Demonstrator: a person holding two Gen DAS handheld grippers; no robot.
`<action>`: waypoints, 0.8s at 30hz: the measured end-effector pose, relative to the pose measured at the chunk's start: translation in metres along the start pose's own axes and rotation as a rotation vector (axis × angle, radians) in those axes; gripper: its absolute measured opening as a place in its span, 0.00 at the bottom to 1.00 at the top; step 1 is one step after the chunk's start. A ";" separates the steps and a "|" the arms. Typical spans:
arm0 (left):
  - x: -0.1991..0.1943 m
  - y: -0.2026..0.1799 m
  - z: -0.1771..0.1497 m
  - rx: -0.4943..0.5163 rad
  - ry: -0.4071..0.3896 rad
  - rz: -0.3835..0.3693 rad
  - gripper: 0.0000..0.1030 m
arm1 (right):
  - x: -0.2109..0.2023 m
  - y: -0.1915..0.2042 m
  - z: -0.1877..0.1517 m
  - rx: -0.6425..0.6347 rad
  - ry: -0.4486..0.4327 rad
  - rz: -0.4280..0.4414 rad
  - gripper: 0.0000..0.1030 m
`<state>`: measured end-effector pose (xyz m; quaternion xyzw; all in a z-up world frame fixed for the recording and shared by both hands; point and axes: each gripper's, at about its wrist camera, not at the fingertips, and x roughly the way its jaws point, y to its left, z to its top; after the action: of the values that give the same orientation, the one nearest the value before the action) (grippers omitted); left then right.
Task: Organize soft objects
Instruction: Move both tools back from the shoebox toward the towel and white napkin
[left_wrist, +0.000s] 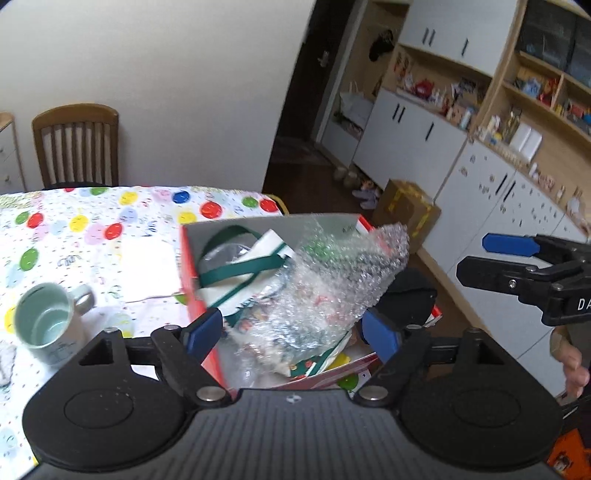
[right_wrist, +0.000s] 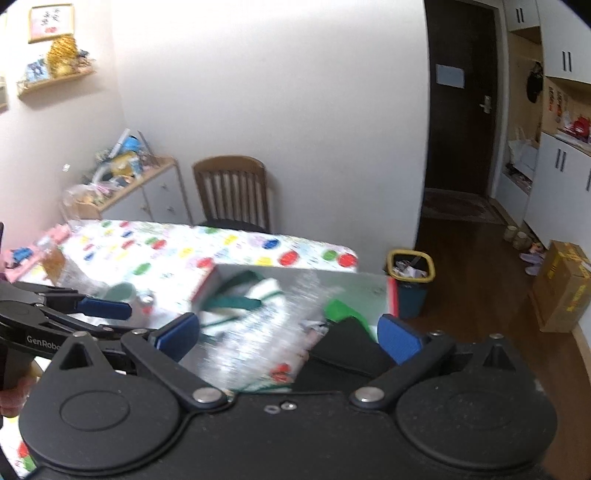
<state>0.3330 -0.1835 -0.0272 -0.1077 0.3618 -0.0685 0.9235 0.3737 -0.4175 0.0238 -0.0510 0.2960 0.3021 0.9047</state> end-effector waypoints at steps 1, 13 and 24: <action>-0.007 0.005 -0.001 -0.012 -0.010 -0.004 0.81 | -0.001 0.006 0.002 -0.001 -0.004 0.016 1.00; -0.077 0.098 -0.015 -0.101 -0.114 0.081 1.00 | 0.034 0.098 0.029 -0.056 0.015 0.106 1.00; -0.108 0.187 -0.036 -0.051 -0.133 0.262 1.00 | 0.111 0.164 0.060 -0.012 0.077 0.090 1.00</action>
<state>0.2389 0.0145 -0.0287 -0.0874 0.3125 0.0691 0.9434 0.3805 -0.2111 0.0239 -0.0548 0.3306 0.3421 0.8779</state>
